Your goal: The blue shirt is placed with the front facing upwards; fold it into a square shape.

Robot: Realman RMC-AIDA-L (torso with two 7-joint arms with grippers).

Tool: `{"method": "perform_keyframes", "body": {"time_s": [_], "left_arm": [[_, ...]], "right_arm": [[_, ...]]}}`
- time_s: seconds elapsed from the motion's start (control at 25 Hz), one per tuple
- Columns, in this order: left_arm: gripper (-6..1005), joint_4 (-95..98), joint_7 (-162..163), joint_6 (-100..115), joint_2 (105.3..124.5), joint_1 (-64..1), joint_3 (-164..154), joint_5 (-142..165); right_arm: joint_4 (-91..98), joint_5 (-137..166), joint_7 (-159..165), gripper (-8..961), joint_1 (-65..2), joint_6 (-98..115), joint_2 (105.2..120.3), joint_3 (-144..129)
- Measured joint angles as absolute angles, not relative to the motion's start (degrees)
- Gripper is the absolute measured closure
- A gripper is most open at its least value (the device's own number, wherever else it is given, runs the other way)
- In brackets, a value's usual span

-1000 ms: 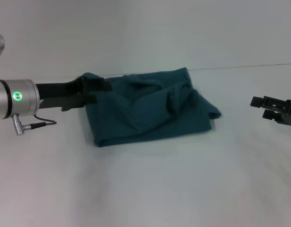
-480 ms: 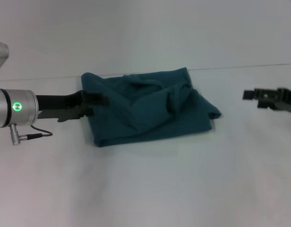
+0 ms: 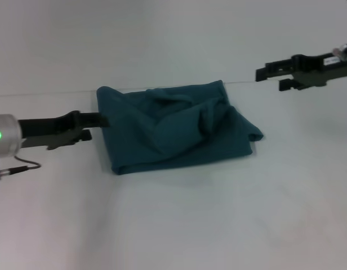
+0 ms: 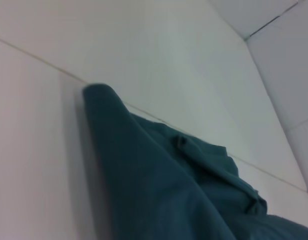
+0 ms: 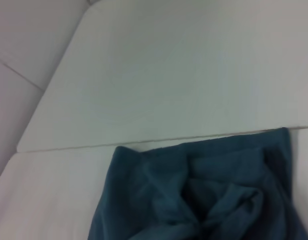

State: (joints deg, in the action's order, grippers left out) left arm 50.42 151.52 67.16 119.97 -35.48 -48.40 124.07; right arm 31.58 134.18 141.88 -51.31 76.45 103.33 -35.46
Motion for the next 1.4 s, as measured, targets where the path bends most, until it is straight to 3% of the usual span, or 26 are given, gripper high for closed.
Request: {"method": "perform_keyframes", "body": {"time_s": [0.48,0.96,1.4], "left_arm": [[367,53.42,140.70,77.00,119.61,-31.90,-39.80,124.46],[367,54.09,141.78,77.46,120.15,-30.97,-36.36,124.14],[366,53.89,141.77,75.63,121.54,-33.61,-36.59,123.93]], "right_arm": [[33.81,136.76,151.06,25,-57.64,74.43,105.19,-46.62],[27.97,141.36,156.86,25,-63.35,60.40,109.01,-51.05],[18.55,143.72,162.06,26,-66.01,46.90,110.00,-58.21]]}}
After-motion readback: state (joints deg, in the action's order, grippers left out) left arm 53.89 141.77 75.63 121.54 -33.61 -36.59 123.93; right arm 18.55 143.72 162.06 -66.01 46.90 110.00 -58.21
